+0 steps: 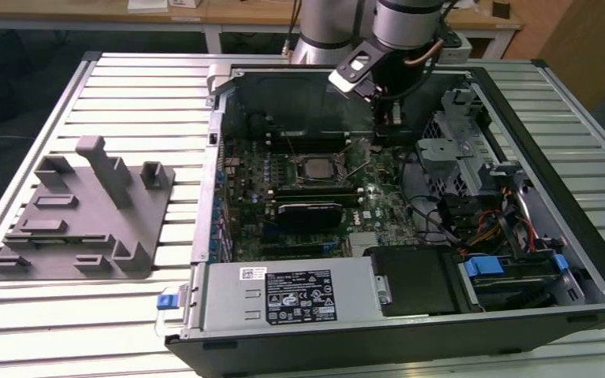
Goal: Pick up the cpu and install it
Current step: 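Close the cpu cover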
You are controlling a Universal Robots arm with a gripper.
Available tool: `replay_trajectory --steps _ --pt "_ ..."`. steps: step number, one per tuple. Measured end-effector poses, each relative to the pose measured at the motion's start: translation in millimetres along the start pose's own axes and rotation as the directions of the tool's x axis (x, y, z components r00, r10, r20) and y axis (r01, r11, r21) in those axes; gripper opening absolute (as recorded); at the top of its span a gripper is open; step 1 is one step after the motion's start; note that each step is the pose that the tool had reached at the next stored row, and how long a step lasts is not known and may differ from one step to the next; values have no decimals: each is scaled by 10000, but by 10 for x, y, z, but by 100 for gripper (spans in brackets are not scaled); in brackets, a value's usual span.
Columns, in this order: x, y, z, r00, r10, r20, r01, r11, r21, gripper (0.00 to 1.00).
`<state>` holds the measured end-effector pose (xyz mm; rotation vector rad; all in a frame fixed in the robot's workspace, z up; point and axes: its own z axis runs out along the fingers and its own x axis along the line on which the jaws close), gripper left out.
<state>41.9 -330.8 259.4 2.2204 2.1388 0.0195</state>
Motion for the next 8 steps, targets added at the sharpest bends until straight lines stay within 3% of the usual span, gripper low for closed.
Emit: replay_trajectory --steps 8 --pt "7 84 112 10000 14 2 -14 10000 51 11"
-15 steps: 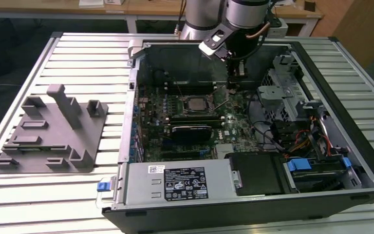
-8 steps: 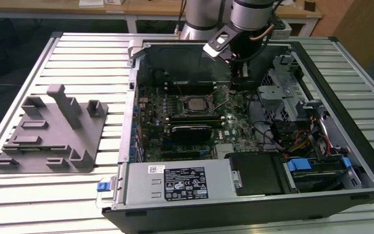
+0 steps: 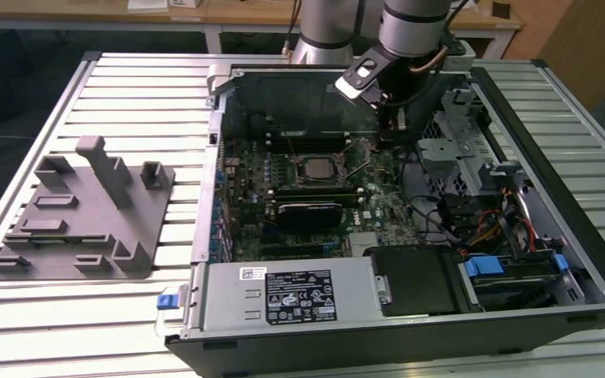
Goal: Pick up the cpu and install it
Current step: 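Close the cpu cover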
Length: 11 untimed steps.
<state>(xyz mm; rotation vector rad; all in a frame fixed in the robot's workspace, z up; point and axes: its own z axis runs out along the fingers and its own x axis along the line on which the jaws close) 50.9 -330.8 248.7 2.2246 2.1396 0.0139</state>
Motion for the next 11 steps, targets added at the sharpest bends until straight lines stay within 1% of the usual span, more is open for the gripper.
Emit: replay_trajectory --steps 2,4,11 --pt "1 -1 35 10000 1 1 -1 10000 22 11" --pt "2 -2 54 10000 0 2 0 10000 39 11" --pt "2 -4 57 10000 0 1 0 10000 41 11"
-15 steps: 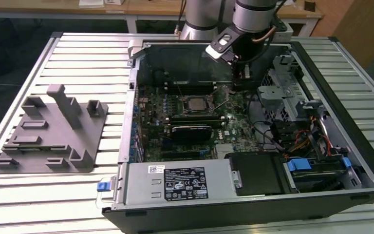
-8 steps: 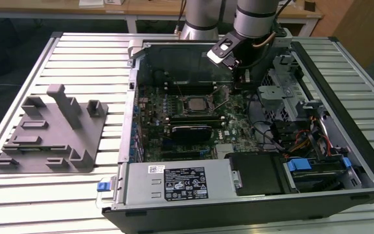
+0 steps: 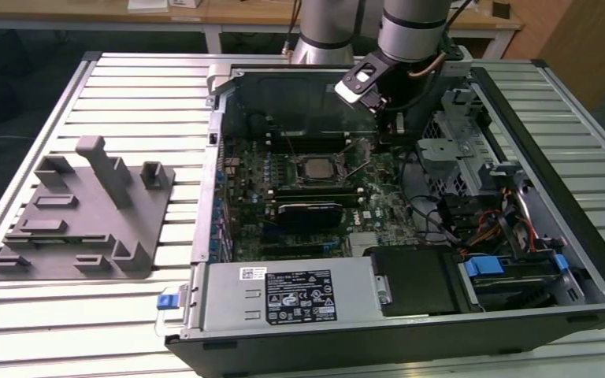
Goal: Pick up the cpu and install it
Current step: 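Close the cpu cover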
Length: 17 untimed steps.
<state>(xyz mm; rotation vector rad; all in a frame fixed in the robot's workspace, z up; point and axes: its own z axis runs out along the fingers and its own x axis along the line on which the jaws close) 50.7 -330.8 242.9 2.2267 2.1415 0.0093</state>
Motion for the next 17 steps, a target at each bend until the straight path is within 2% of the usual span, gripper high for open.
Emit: replay_trajectory --steps 7,12,17 --pt "-5 -112 -4 10000 6 -32 -6 10000 1 11" --pt "-10 -244 -9 10000 23 -86 -23 10000 2 11" --pt "-15 -368 -14 9998 38 -171 -38 10000 6 11"
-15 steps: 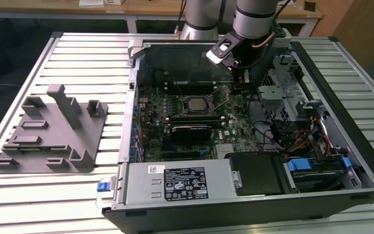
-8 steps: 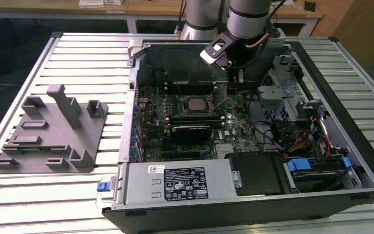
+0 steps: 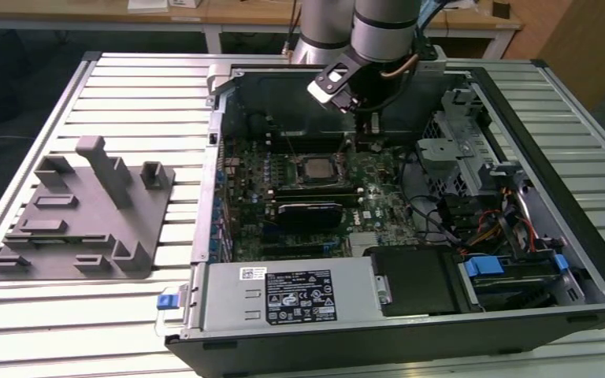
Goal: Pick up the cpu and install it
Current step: 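Close the cpu cover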
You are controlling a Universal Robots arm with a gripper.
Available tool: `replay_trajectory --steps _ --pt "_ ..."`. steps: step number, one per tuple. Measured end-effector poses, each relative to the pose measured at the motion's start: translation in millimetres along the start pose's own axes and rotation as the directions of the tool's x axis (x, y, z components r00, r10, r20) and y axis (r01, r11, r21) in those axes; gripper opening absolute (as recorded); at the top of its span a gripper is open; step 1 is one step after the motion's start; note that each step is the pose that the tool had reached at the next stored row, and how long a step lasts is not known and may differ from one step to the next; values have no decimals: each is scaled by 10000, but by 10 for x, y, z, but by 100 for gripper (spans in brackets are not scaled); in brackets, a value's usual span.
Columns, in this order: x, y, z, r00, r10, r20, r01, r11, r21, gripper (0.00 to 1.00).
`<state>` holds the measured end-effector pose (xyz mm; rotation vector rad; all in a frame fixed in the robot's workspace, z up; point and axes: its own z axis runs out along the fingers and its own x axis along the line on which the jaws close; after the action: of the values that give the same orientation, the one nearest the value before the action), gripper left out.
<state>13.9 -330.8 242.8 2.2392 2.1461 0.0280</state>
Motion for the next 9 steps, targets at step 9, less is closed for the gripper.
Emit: replay_trajectory --steps 9 --pt "-6 -157 -5 9999 17 -139 -17 10000 5 11"
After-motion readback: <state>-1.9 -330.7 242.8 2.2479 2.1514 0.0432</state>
